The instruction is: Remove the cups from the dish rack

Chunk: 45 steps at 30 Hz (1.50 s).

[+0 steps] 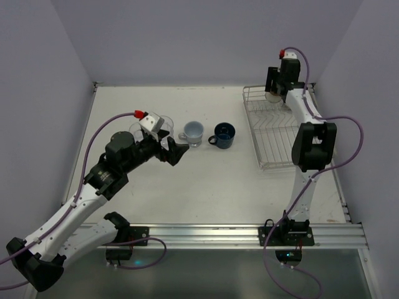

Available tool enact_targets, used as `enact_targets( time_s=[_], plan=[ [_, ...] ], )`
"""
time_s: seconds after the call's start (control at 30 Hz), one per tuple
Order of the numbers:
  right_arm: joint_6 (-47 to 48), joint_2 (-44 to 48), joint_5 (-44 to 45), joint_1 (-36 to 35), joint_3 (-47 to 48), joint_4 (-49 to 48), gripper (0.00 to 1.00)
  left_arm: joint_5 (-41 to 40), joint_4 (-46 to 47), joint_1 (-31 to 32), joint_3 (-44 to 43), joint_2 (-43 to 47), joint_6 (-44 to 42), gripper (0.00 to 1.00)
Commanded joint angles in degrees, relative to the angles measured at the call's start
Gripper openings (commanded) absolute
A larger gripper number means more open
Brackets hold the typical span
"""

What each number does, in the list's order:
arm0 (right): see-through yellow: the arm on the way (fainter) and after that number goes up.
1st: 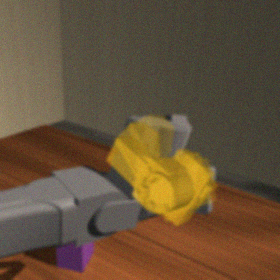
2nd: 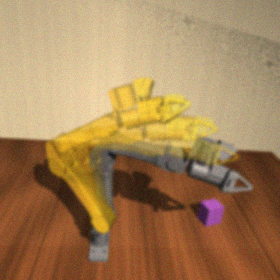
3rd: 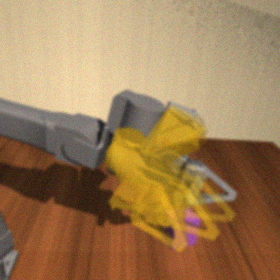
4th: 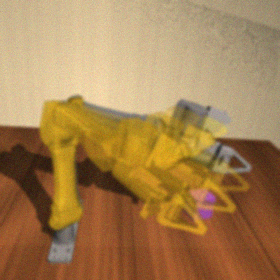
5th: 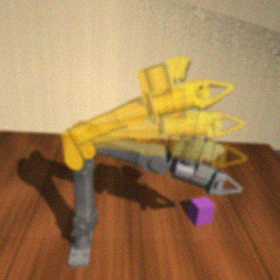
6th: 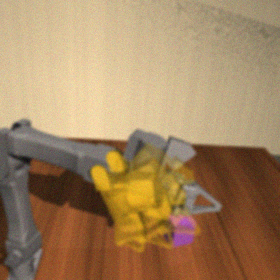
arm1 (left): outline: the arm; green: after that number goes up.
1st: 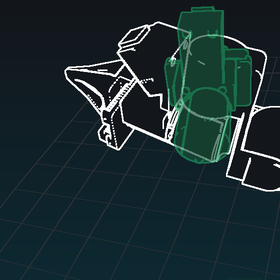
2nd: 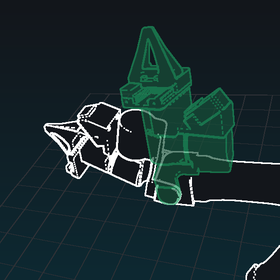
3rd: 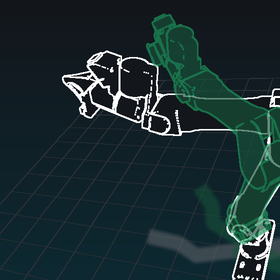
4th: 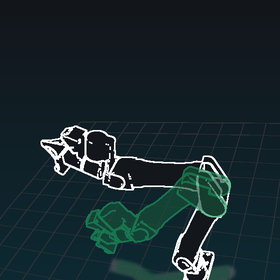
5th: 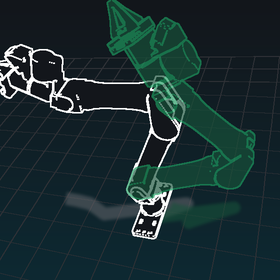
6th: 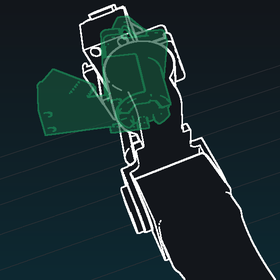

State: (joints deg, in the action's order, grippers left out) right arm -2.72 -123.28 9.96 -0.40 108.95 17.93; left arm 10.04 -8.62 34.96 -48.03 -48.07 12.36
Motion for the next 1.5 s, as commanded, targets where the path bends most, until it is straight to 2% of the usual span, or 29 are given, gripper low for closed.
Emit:
enact_targets(
  time_s=[0.0,0.17,0.33,0.47,0.57,0.63,0.77,0.83,0.9,1.03,1.13,1.27,1.33,1.43,1.47],
  plan=[
    [1.49,5.51,-1.25,0.14,0.39,-4.13,0.45,0.24,2.21,0.2,-0.66,0.09,-1.11,1.0],
    [-0.7,9.72,-2.39,0.14,-4.53,-6.77,0.45,0.59,2.29,0.2,-1.01,-0.62,-0.24,1.0],
    [-6.23,19.38,-6.42,0.14,-10.05,-7.73,0.45,3.57,2.91,0.2,-3.29,-2.2,2.57,1.0],
    [-16.6,31.06,-11.97,-0.3,-21.11,-12.47,0.45,7.0,4.57,0.2,-4.44,-2.46,6.35,1.0],
    [-20.55,41.61,-11.97,-4.24,-35.24,-17.22,0.45,9.28,7.46,0.28,-3.65,-2.46,11.53,1.0],
    [-23.19,46.79,-13.99,-7.84,-40.72,-20.89,0.45,10.6,11.24,0.37,-1.37,-2.37,16.26,1.0],
    [-35.22,61.63,-24.34,-12.34,-57.21,-29.25,0.44,13.86,21.33,0.98,3.02,-2.46,24.28,1.0],
    [-42.93,65.17,-32.34,-13.74,-62.43,-36.87,0.44,13.25,24.69,1.69,5.22,-2.9,28.31,0.98],
    [-46.92,68.42,-37.87,-15.06,-67.45,-39.54,0.44,11.76,29.79,2.3,7.32,-3.6,30.61,0.97],
    [-55.61,71.42,-42.38,-17.52,-73.43,-49.01,0.43,11.23,34.2,3.18,7.87,-6.41,33.43,0.93],
    [-57.74,71.96,-43.79,-19.1,-75.54,-51.76,0.43,10.18,35.16,4.15,7.34,-8.43,33.52,0.92],
    [-61.69,68.89,-46.42,-20.68,-77.74,-58.61,0.43,9.64,38.23,5.9,6.46,-11.68,34.04,0.9],
    [-65.46,65.74,-48.18,-21.21,-78.44,-65.26,0.43,9.56,38.5,6.87,5.93,-12.65,33.61,0.87],
    [-67.76,62.65,-48.63,-22.36,-79.5,-69.6,0.43,7.98,39.64,7.66,6.46,-12.83,33.35,0.76],
    [-67.68,61.94,-48.11,-23.23,-79.24,-69.61,0.43,7.54,39.91,8.1,6.37,-12.83,33.17,0.64]
  ],
)
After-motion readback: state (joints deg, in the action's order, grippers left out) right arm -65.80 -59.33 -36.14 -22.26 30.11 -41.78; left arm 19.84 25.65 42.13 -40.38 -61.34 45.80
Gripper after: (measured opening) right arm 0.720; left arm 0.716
